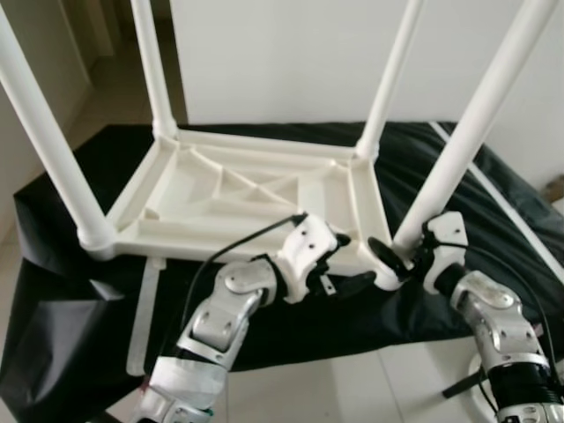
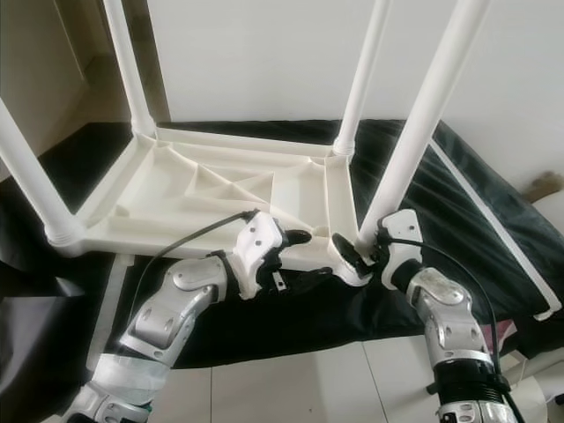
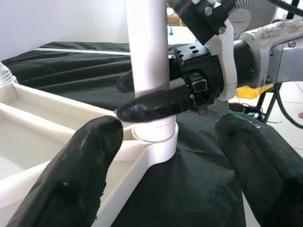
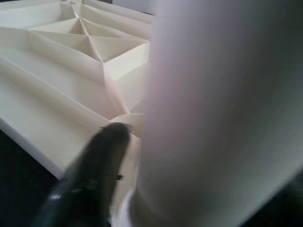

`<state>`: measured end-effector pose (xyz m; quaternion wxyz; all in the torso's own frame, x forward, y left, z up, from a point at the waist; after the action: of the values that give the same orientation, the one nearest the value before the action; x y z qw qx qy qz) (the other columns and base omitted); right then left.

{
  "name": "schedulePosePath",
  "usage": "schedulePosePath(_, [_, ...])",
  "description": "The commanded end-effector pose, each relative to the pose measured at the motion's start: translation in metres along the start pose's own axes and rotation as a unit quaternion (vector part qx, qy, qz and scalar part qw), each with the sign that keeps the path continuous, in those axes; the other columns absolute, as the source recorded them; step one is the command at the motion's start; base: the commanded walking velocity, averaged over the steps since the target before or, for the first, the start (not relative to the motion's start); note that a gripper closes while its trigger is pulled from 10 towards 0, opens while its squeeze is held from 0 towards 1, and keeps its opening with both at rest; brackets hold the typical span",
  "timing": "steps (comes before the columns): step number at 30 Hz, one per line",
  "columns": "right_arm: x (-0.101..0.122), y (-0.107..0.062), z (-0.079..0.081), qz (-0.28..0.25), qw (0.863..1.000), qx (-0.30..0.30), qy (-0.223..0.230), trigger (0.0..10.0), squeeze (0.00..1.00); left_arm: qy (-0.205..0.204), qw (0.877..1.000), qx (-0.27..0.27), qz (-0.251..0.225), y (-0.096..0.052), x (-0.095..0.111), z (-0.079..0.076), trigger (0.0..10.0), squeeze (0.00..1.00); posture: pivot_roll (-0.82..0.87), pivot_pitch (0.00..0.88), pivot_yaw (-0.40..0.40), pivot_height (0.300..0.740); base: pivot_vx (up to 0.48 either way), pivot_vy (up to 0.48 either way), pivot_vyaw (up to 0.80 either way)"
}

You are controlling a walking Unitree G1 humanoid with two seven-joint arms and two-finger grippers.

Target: Building children table

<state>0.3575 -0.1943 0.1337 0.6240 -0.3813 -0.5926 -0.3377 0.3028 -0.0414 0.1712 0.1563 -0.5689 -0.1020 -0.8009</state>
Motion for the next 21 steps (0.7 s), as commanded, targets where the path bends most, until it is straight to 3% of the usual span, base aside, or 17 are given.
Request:
schedulePosePath(1, [-0.003,0.000,0.002,0.006,1.000,0.014,0.001,0.0,0.00,0.002,1.000,0.028,0.001,0.002,0.002,0.007,10.0,0.00,0.04,0.000,-0.040,0.740,0.000,0.000,0.00])
schedulePosePath(9, [-0.010,-0.003,0.002,0.003,1.000,-0.003,0.013,0.0,0.00,0.001,1.000,0.027,-0.002,0.003,0.003,0.007,10.0,0.00,0.03,0.000,-0.040,0.740,0.000,0.000,0.00])
schedulePosePath(10, [-0.011,-0.003,0.001,0.002,1.000,-0.008,0.017,6.4,0.00,-0.001,1.000,0.026,-0.004,0.003,0.004,0.006,10.0,0.00,0.03,0.000,-0.040,0.740,0.000,0.000,0.00])
schedulePosePath(11, [-0.011,-0.003,0.001,0.002,1.000,-0.008,0.017,6.4,0.00,-0.001,1.000,0.026,-0.004,0.003,0.004,0.006,10.0,0.00,0.03,0.000,-0.040,0.740,0.000,0.000,0.00])
schedulePosePath(12, [-0.015,-0.004,-0.002,0.006,0.999,-0.039,0.020,10.0,0.00,-0.003,1.000,0.025,-0.004,0.003,0.004,0.006,10.0,0.00,0.03,0.000,-0.039,0.740,0.000,0.000,0.00])
schedulePosePath(16, [-0.015,-0.004,-0.002,-0.001,0.998,-0.045,0.033,10.0,0.00,-0.004,1.000,0.025,-0.004,0.003,0.003,0.005,10.0,0.00,0.03,0.000,-0.039,0.740,0.000,0.000,0.00])
schedulePosePath(18, [-0.013,-0.005,-0.002,-0.024,0.994,-0.089,0.053,10.0,0.00,-0.007,1.000,0.021,-0.002,0.004,0.001,0.002,10.0,0.00,0.02,0.000,-0.035,0.740,0.000,0.000,0.00])
schedulePosePath(21, [-0.012,-0.005,-0.004,-0.024,0.992,-0.118,0.038,10.0,0.00,-0.008,1.000,0.019,-0.002,0.004,0.000,0.001,10.0,0.00,0.01,0.000,-0.027,0.740,0.000,0.000,0.00])
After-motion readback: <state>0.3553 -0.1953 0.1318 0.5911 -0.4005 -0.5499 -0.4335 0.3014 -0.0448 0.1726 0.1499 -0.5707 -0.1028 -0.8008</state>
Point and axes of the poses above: a point about 5 cm out from each wrist's last joint towards the gripper, its own y axis pointing out of the wrist towards the gripper, its own x axis along the axis of the wrist's last joint, z = x × y, the point moved 6 cm from there along y, pointing out of the wrist towards the gripper, and after that the axes turned 9 degrees about y, right-handed, at the moved point
